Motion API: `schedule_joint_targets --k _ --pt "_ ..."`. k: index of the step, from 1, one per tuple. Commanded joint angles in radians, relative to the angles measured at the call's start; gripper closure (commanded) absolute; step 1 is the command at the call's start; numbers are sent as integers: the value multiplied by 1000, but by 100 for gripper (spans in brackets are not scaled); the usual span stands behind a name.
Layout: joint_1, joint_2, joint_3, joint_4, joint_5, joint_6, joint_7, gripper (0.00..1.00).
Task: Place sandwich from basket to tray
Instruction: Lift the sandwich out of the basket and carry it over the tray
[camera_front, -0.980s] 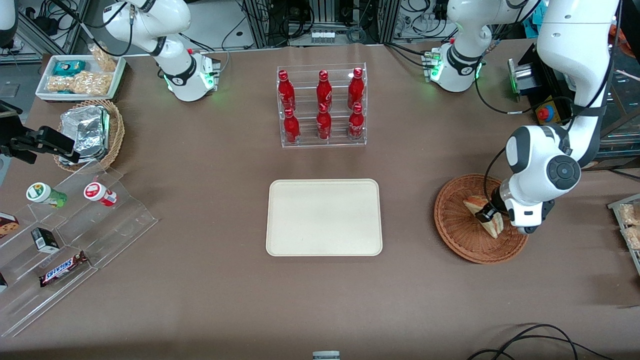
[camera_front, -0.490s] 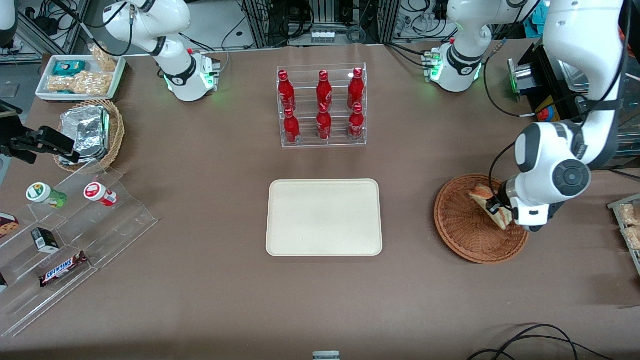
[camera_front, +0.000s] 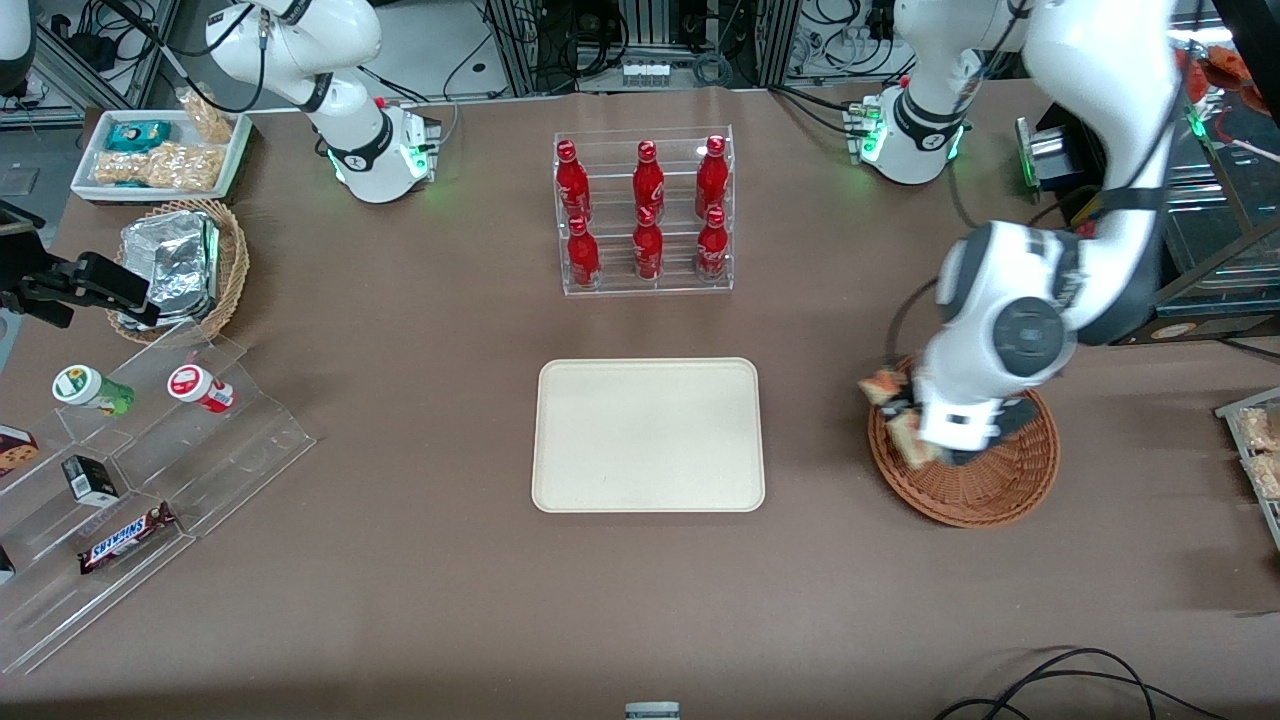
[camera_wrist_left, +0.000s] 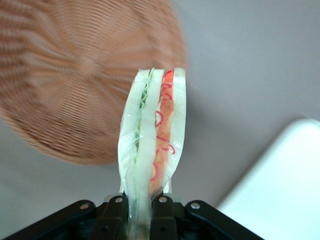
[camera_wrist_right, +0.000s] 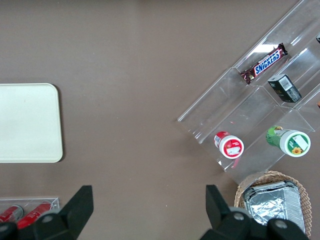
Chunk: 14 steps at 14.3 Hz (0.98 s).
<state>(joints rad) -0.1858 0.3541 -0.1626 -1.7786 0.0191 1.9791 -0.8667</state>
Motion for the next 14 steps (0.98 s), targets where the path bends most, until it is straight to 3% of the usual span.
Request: schedule_joint_targets --k 1,3,7,11,14 --pt "-93 159 -6 207 -21 -17 -26 88" --pt "-190 254 -5 321 -10 4 -112 88" --pt "-329 411 -3 447 -4 134 -121 88" --pt "-406 433 -5 455 48 176 -83 90" --pt "-419 430 -8 450 44 175 -17 90"
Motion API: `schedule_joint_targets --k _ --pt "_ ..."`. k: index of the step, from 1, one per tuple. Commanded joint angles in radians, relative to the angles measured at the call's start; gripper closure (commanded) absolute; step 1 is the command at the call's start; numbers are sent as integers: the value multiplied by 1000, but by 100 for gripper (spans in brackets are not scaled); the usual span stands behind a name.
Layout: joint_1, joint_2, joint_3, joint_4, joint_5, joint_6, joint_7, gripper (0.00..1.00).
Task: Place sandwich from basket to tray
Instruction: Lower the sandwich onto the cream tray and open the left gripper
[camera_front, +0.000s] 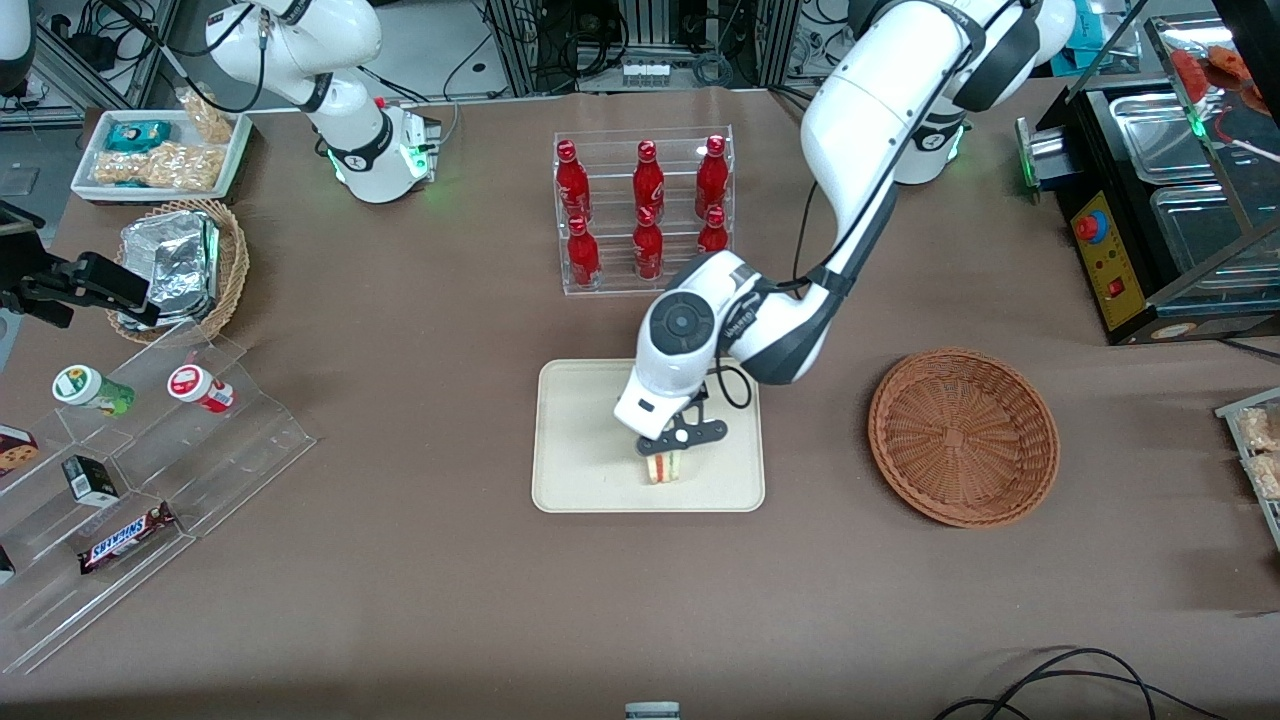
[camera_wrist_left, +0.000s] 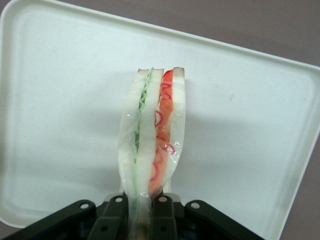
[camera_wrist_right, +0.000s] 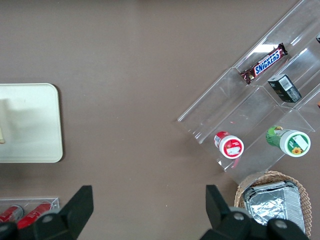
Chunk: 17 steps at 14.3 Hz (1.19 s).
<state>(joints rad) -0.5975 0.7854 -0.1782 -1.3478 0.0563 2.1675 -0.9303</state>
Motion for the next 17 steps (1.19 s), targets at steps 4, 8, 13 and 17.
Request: schedule_joint_targets --k 4,8,13,17 --pt "-15 27 6 12 2 17 38 86" --pt "-13 14 8 10 14 26 48 0" --pt "-7 -148 14 2 16 -98 33 0" --pt "16 -291 61 1 36 -280 -10 0"
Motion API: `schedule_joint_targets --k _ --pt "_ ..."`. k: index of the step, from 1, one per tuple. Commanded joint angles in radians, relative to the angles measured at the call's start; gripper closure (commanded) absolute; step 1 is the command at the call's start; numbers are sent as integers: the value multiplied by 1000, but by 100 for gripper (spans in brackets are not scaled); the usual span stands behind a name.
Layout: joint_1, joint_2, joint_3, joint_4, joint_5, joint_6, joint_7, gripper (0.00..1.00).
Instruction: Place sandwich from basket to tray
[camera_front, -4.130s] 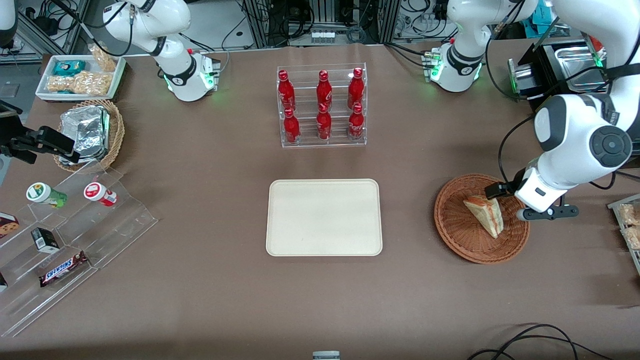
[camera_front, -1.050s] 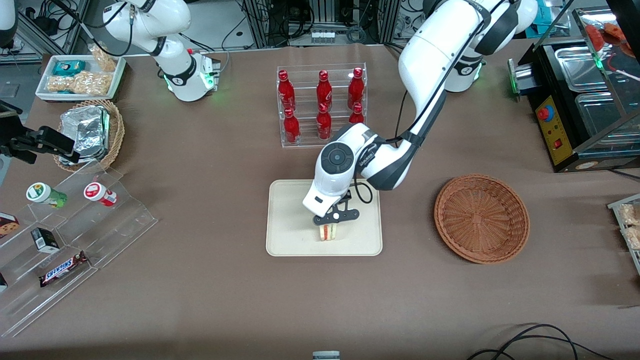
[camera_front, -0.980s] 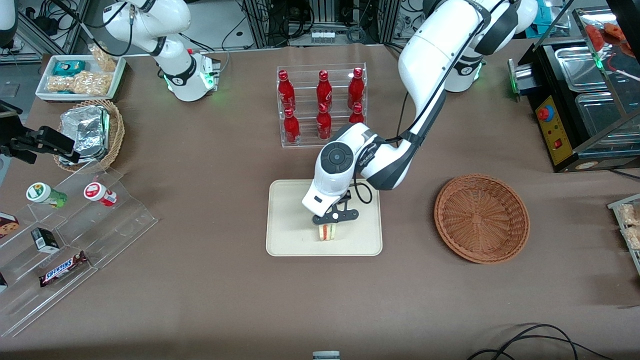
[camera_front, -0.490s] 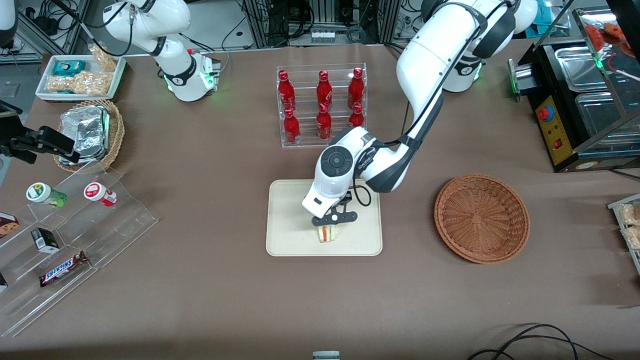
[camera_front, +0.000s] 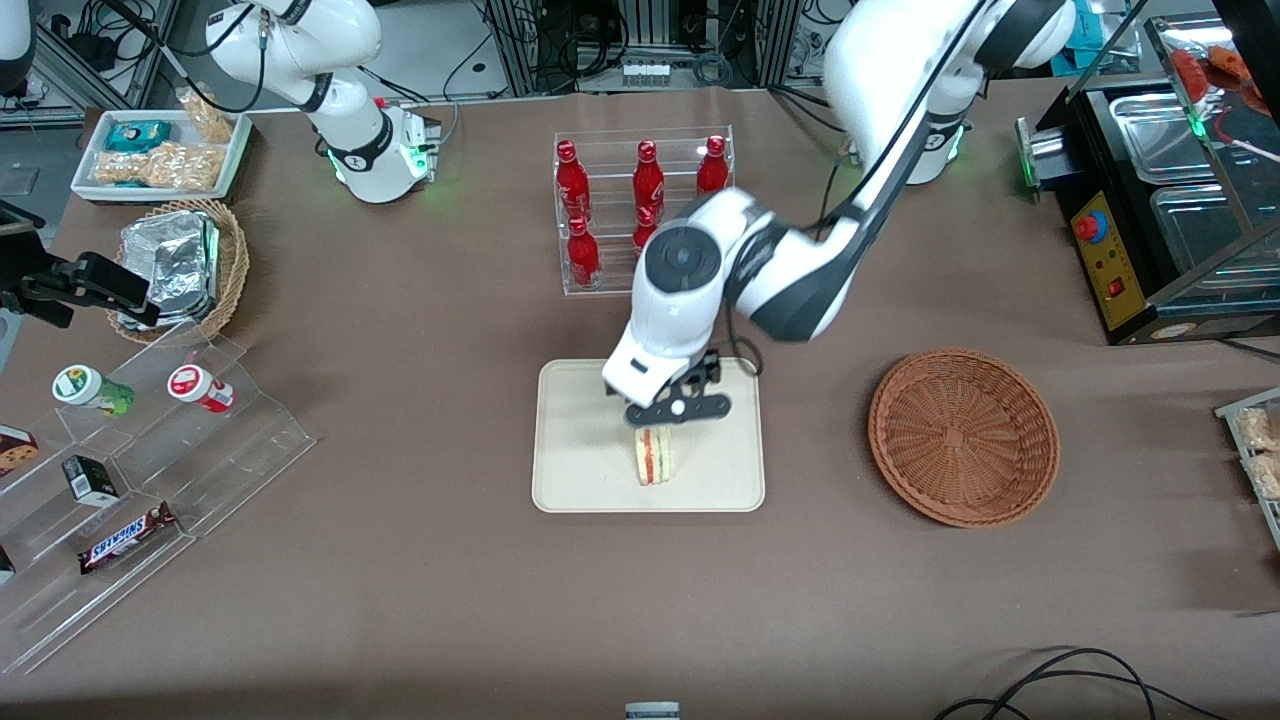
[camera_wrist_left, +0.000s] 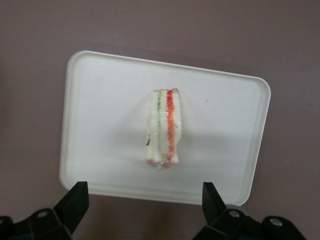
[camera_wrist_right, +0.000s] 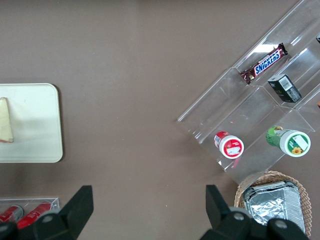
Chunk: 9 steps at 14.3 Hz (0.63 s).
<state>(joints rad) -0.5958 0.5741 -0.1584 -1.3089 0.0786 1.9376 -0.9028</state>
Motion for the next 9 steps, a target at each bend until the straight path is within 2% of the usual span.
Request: schedule_joint_targets --k 1,3,5,9 --pt "22 -95 60 -39 9 -90 -62 0" --pt "51 -123 68 -75 13 -152 -64 0" --pt "135 -210 69 -171 10 -154 -58 0" --pt "283 -420 69 -380 -3 -186 230 0"
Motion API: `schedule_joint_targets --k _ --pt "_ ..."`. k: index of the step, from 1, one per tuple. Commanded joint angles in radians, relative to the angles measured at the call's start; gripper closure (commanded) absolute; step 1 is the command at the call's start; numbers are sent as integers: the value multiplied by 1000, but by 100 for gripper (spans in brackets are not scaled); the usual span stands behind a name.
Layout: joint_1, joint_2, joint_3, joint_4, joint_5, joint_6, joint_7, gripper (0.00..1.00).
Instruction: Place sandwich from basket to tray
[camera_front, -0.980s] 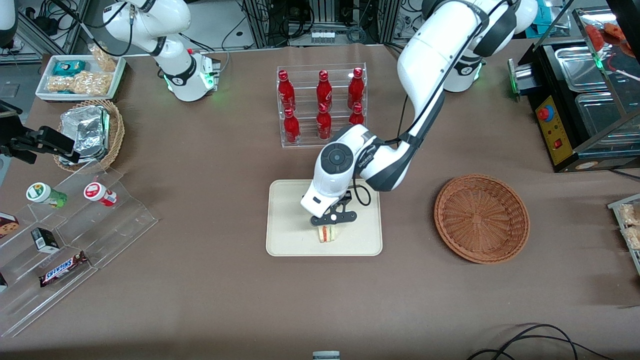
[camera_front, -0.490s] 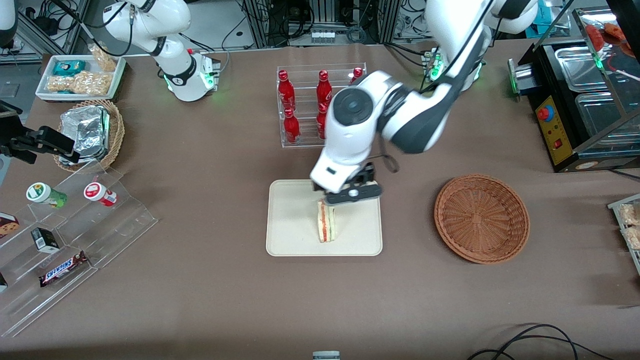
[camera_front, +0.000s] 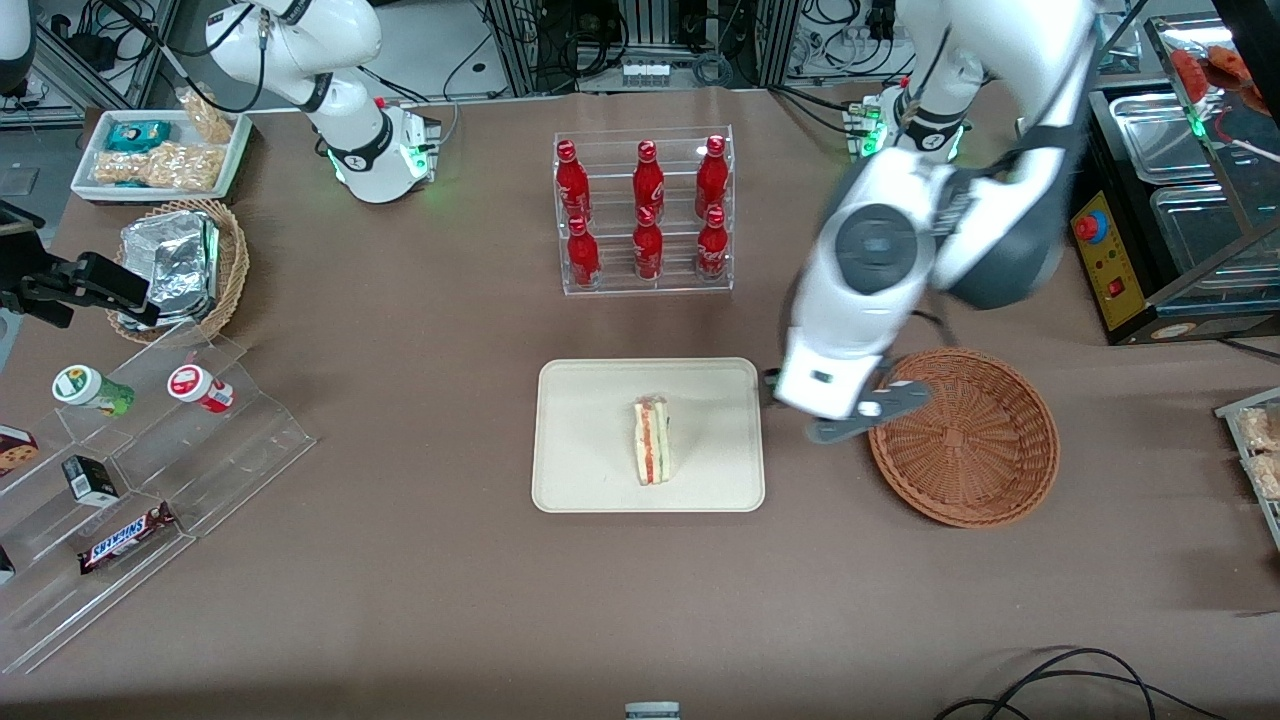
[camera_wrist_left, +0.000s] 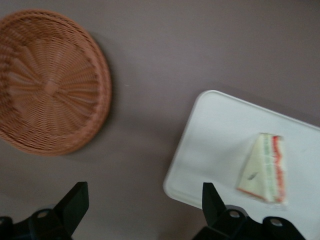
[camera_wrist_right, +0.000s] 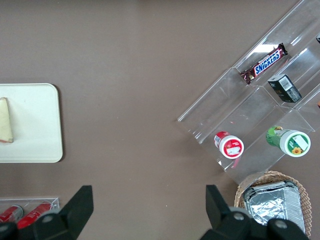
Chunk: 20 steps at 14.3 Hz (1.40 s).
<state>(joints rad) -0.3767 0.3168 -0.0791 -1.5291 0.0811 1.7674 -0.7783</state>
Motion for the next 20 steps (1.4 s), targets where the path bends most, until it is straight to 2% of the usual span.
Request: schedule_joint_targets --k 1,5,10,16,18,20 --pt "103 -210 -10 -192 -6 -46 188 0" --pt "243 -297 -7 -183 -3 -206 504 0" --pt "376 -286 -10 -117 -4 -207 720 0" --pt "375 -285 -1 -83 -3 -174 766 0" --pt "343 -298 39 -83 -12 -166 766 0" --pt "332 -298 91 -80 -87 -166 781 0"
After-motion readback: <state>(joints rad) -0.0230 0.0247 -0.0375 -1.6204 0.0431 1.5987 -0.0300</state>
